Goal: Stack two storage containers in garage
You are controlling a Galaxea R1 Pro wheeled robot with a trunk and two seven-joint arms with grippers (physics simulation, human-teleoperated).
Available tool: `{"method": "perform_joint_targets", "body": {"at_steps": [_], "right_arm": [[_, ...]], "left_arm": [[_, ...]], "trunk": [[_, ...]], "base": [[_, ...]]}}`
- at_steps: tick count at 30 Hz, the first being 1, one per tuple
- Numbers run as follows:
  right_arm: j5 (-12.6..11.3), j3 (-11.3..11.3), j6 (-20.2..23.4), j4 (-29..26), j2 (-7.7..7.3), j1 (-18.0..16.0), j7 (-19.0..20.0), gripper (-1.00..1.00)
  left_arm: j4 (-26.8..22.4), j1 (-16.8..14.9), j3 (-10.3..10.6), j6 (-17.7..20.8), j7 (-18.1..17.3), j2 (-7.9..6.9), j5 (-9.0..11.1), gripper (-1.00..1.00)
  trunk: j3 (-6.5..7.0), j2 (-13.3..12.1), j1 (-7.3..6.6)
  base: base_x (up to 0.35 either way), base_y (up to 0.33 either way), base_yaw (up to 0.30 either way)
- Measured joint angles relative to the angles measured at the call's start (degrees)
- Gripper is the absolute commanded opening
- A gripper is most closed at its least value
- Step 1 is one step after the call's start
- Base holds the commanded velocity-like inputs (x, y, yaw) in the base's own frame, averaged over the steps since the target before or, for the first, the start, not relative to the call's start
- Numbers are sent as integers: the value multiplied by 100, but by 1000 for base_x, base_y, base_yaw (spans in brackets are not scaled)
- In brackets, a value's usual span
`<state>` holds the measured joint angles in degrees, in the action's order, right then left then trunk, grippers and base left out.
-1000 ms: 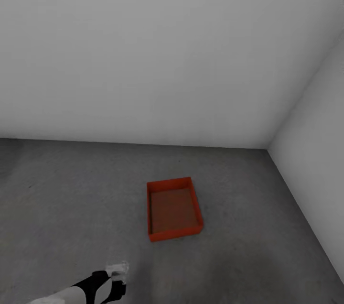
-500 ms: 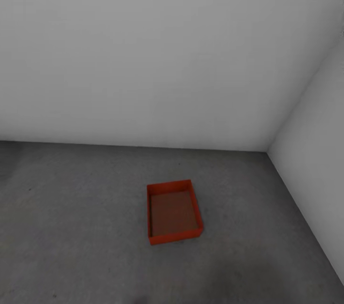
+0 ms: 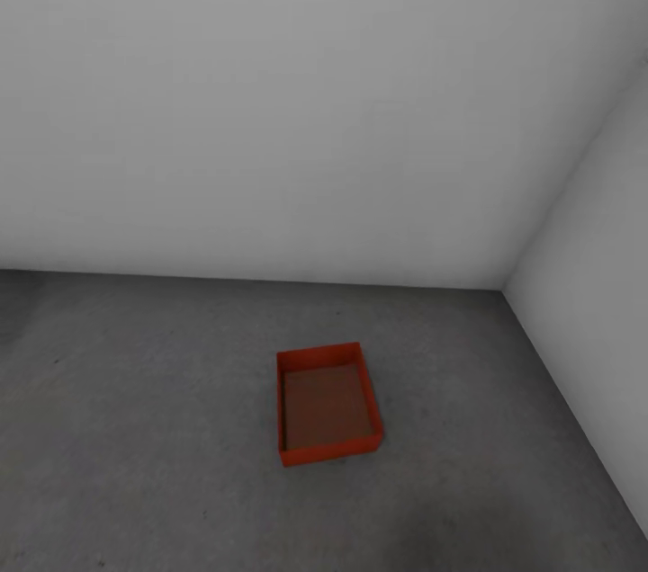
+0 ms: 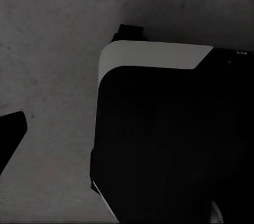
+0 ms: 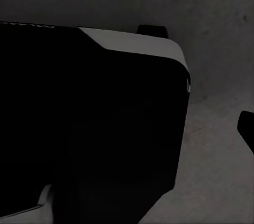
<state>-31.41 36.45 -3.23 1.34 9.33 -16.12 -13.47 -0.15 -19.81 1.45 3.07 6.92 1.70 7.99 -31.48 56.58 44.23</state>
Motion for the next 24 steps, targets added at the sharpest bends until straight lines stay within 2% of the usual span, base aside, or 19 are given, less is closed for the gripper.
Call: {"method": "perform_joint_targets", "body": {"at_steps": [5,13,24], "right_arm": [[-3,-8,0,1,-35,6,15,100],[19,-8,32,5,-40,8,35,100],[-1,-8,18,9,-5,39,38,100]], "left_arm": [[0,194,0,1,7,-6,1,100],[6,288,-4,62,29,-21,2,100],[0,365,-5,-106,5,-22,-12,100]], "trunk": [[3,0,0],[3,0,0],[80,0,0]], "base": [[0,0,0],[0,0,0],[0,0,0]]}}
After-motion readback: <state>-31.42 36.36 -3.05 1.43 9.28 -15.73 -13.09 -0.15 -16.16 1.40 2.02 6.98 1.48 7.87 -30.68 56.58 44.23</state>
